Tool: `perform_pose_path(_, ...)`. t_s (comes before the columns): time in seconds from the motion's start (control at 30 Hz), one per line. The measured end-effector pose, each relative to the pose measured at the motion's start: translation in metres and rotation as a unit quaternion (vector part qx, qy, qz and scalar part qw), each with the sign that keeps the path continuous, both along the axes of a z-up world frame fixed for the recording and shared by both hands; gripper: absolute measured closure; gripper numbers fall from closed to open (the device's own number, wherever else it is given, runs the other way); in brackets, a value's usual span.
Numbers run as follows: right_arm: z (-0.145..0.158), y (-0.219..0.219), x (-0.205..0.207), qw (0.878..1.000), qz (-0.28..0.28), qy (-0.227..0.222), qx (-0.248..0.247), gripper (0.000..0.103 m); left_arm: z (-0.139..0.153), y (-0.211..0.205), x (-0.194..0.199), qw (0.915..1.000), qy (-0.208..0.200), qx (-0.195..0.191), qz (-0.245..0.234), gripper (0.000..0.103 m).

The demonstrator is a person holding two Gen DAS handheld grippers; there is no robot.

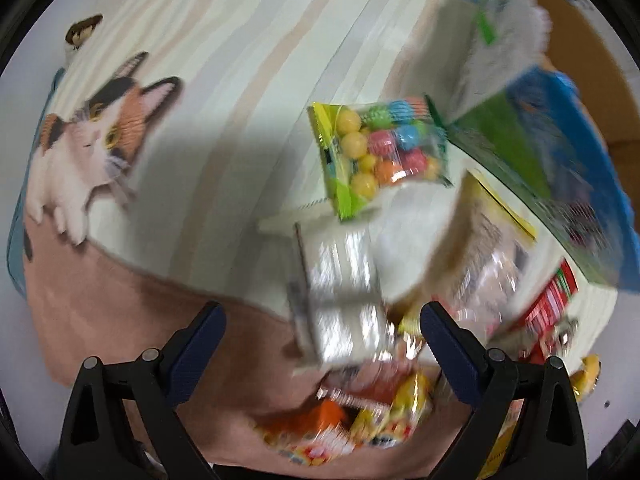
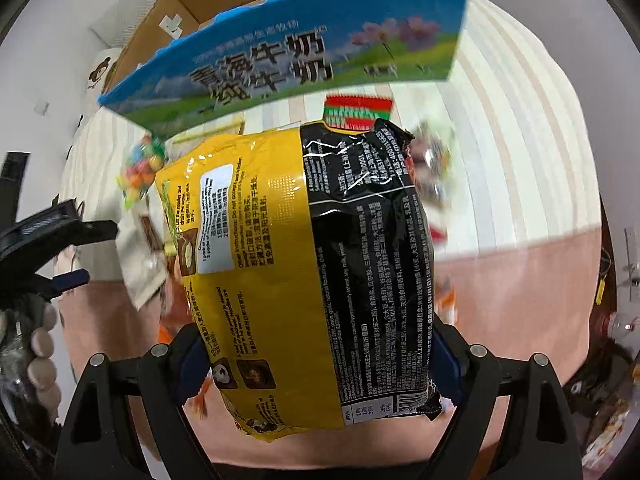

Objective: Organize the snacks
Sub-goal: 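Grasp the yellow-and-black bag with the right tool while the left tool grasps the white packet, then carry both packets into the cardboard box and open both tools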

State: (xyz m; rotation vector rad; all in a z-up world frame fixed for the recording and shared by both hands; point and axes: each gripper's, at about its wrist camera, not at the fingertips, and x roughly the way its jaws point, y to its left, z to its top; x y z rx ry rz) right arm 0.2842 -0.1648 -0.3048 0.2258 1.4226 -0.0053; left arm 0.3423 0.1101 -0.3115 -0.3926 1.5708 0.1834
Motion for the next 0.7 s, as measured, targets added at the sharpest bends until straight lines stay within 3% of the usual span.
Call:
perform_pose_path(0.07, 0.001, -0.01, 0.016, 1.0, 0.011, 0.004, 0.002, 0.012, -0.015, -0.004, 0.008, 0.9997, 0.018, 0.013, 0.006, 0.005)
perform_pose_path(0.2, -0.013, -0.012, 0.042, 0.999, 0.034, 0.015, 0.015, 0.012, -0.041, -0.011, 0.009, 0.9987, 0.047, 0.019, 0.011, 0.04)
perform_pose_path(0.23, -0.014, -0.013, 0.043, 0.999, 0.038, 0.016, 0.016, 0.012, -0.046, -0.012, 0.008, 0.9985, 0.05, 0.019, 0.013, 0.043)
perform_pose_path(0.5, -0.018, -0.014, 0.059, 0.998, 0.062, 0.018, 0.027, 0.012, -0.032, -0.023, -0.037, 0.9986, -0.002, 0.051, 0.018, 0.046)
perform_pose_path(0.7, 0.016, -0.027, 0.047, 0.998, 0.056, -0.007, 0.04, 0.012, 0.018, -0.045, -0.088, 0.994, -0.062, 0.082, -0.037, 0.046)
